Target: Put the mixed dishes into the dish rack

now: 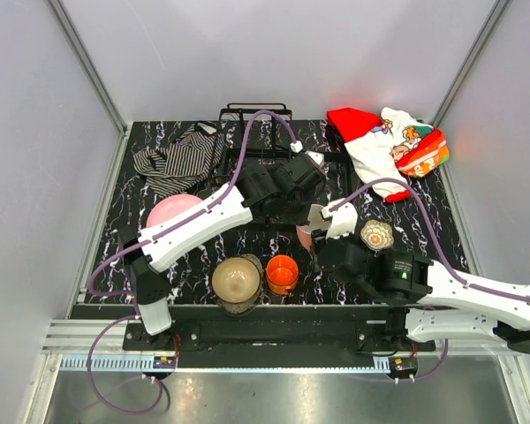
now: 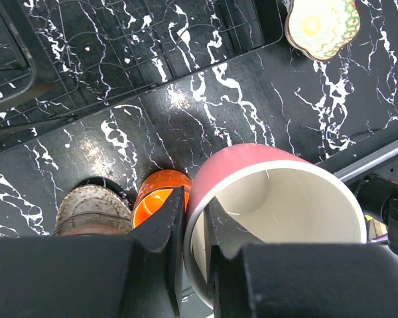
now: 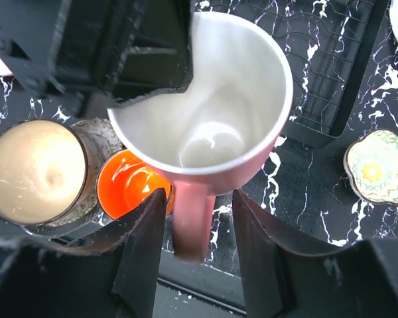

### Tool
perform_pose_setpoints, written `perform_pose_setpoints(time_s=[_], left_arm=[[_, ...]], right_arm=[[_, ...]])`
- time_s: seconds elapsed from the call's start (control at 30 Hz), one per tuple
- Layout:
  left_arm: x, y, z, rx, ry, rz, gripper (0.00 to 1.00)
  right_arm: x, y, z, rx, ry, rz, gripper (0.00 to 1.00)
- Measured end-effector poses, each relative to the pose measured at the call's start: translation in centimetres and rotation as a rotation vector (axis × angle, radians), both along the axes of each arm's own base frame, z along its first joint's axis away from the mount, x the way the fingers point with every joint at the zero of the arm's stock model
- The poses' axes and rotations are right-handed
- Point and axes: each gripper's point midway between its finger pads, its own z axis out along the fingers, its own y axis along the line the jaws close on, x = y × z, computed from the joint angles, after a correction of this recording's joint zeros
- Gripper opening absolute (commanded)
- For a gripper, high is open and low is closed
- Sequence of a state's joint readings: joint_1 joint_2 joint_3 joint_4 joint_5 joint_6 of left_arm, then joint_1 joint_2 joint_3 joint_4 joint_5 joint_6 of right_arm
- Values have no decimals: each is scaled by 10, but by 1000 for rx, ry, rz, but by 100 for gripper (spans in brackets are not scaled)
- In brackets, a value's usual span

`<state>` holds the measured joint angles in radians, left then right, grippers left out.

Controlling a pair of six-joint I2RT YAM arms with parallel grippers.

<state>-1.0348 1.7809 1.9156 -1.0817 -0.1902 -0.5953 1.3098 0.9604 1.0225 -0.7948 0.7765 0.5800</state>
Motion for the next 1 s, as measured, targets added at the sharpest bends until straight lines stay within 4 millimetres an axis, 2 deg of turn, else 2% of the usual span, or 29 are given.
perform_pose_setpoints(time_s=[0.17,0.53,0.57,0.73,0.8,0.9,1.0], left_arm=[[-1,-1,0,-9,13,-5,0],[0,-5,2,-33,21,-13,0],[0,-5,1,-33,22,-12,0],[2,-8,3,-53,21,-7,0],[2,-8,2,-49,25,-9,0],[1,-8,1,-49,31,-9,0],[1,-10,2,-58,33,-11,9]], right_arm=[[-1,-8,-5,13,-24,-9,45],[0,-6,-2,53,-65,-15,37],[0,-6,-2,53,-66,-14,35],[-1,-5,-4,33,-71,6,8],[-2,-4,-5,15,-77,19,1],[-2,-5,-6,7,-80,23,0],[-3,-7,-5,15,-81,25,0]])
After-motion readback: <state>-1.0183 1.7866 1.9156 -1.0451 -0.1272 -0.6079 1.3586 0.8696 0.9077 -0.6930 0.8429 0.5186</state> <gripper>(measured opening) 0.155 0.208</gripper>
